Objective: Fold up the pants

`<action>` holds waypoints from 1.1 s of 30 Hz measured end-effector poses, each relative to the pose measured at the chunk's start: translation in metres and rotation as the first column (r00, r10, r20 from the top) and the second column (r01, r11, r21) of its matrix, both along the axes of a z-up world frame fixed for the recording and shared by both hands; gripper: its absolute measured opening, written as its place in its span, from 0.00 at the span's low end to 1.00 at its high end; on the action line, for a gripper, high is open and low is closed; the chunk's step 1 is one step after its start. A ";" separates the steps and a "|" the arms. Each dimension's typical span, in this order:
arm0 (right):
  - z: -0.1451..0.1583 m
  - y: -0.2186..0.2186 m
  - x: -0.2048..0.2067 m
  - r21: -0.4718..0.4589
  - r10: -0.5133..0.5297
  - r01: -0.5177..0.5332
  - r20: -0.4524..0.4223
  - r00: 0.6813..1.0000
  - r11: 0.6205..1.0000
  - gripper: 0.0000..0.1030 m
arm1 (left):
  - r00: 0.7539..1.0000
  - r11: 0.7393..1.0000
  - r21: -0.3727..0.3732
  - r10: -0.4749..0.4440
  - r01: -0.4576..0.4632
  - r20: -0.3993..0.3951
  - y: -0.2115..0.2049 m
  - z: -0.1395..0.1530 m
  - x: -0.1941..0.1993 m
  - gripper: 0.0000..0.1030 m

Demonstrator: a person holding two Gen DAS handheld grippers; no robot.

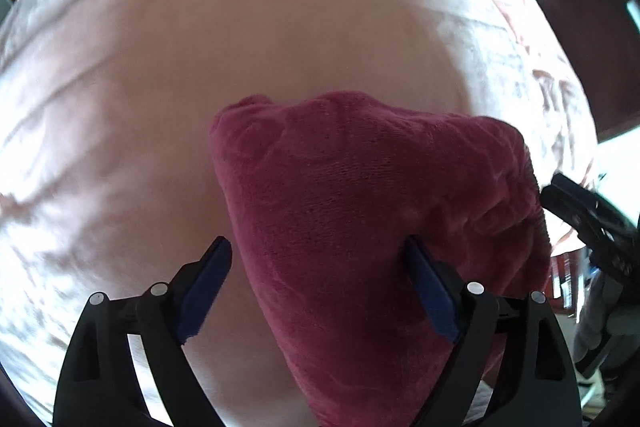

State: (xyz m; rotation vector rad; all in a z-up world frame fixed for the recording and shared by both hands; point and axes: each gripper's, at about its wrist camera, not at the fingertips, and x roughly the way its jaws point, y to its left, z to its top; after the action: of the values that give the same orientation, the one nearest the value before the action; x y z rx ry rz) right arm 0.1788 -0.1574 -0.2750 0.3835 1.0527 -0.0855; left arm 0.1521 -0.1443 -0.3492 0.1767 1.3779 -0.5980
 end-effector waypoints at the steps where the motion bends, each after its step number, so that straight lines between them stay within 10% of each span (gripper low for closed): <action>1: -0.001 -0.005 -0.005 0.009 -0.015 0.015 -0.004 1.000 1.000 0.76 | 1.000 1.000 -0.023 0.008 -0.008 -0.011 0.003 -0.001 0.000 0.84; 20: -0.147 -0.055 0.015 0.538 0.105 0.034 -0.226 0.969 0.842 0.92 | 0.944 0.955 -0.191 0.170 -0.229 -0.283 0.040 -0.058 0.018 0.95; 27: -0.148 -0.060 0.027 0.579 0.196 -0.039 -0.211 0.958 0.814 0.58 | 0.891 0.916 -0.212 0.243 -0.341 -0.383 0.039 -0.071 0.021 0.95; 33: -0.124 -0.076 0.027 0.612 0.257 -0.101 -0.173 0.951 0.784 0.43 | 0.894 0.910 -0.224 0.251 -0.349 -0.371 0.033 -0.058 0.017 0.77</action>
State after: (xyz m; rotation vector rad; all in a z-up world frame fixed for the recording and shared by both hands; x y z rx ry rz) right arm 0.2061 -0.2332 -0.3995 0.8620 1.3551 0.3982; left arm 0.1689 -0.1116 -0.4069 -0.3886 1.5876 -0.5711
